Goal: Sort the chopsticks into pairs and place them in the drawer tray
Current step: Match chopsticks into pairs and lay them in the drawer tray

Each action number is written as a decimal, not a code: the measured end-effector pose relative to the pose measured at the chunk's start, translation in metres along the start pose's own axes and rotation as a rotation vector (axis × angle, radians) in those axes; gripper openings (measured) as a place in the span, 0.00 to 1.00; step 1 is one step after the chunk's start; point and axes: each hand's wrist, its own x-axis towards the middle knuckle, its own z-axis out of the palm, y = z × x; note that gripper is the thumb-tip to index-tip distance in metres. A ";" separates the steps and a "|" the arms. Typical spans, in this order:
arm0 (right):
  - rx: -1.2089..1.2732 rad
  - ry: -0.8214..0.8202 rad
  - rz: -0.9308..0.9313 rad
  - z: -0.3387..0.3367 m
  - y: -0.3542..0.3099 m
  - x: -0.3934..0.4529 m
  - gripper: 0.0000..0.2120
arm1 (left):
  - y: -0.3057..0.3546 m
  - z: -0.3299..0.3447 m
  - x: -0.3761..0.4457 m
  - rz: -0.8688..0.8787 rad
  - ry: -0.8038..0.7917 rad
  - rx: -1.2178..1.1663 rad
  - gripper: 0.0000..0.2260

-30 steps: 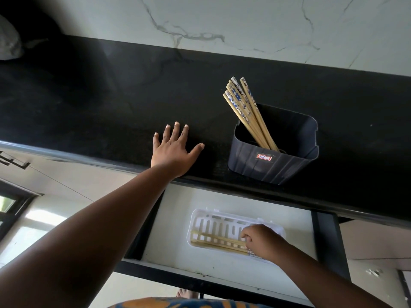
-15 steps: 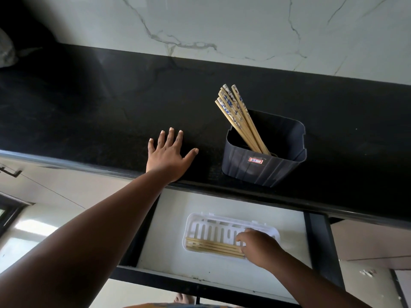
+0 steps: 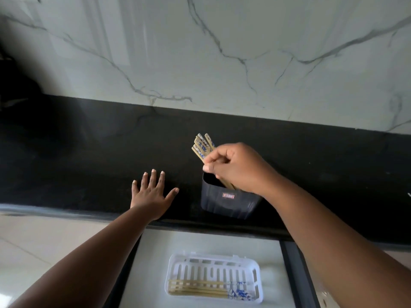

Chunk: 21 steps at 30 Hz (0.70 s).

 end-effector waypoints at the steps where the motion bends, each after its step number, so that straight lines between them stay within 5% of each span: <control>1: -0.071 0.087 0.015 -0.001 0.000 0.008 0.05 | -0.001 0.000 0.001 0.002 -0.013 -0.002 0.38; 12: -0.371 0.303 0.077 0.046 0.030 0.033 0.19 | -0.003 0.005 0.011 -0.030 -0.057 -0.002 0.38; 21: -0.489 0.352 -0.040 0.056 0.010 0.051 0.16 | -0.002 0.004 0.009 -0.031 -0.056 -0.007 0.37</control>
